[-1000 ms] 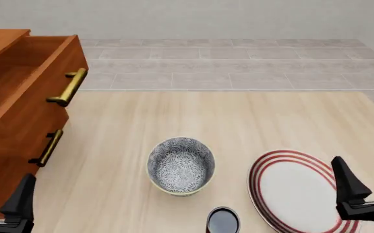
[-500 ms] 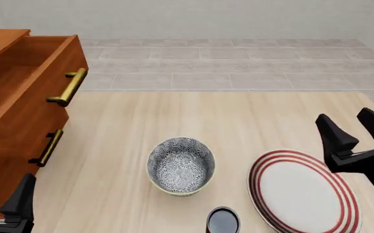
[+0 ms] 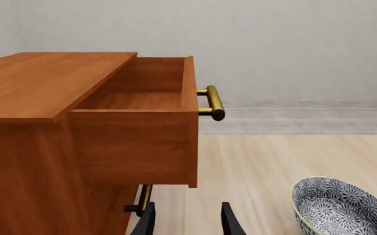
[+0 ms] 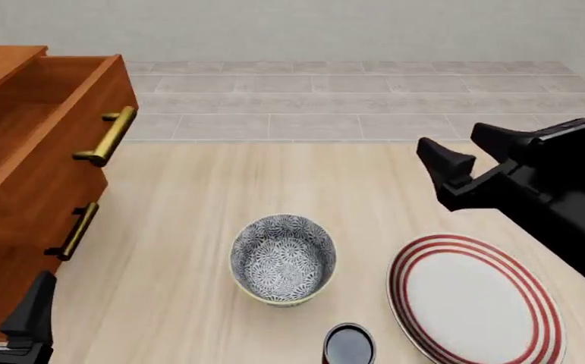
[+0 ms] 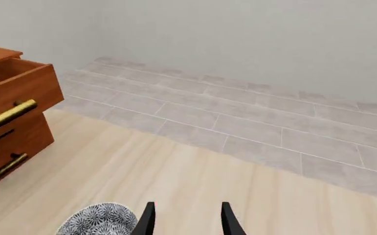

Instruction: Put the bowl on the plate.

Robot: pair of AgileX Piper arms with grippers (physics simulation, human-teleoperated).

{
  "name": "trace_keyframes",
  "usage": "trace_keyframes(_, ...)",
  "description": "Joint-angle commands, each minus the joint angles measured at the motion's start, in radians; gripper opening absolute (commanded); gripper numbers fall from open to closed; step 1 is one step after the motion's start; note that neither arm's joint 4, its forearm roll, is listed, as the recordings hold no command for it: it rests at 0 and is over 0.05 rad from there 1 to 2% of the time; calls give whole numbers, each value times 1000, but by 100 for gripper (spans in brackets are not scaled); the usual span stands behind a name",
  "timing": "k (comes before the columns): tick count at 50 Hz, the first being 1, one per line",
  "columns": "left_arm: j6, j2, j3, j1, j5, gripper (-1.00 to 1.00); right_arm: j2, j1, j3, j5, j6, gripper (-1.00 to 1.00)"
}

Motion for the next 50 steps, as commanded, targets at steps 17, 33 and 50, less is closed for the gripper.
trace_keyframes(17,0,0,0,0,0,100,302,215,-303,251,119,100)
trace_keyframes(33,0,0,0,0,0,100,451,228,-385,361,215,100)
trace_keyframes(50,0,0,0,0,0,100,606,200,-416,408,193,100)
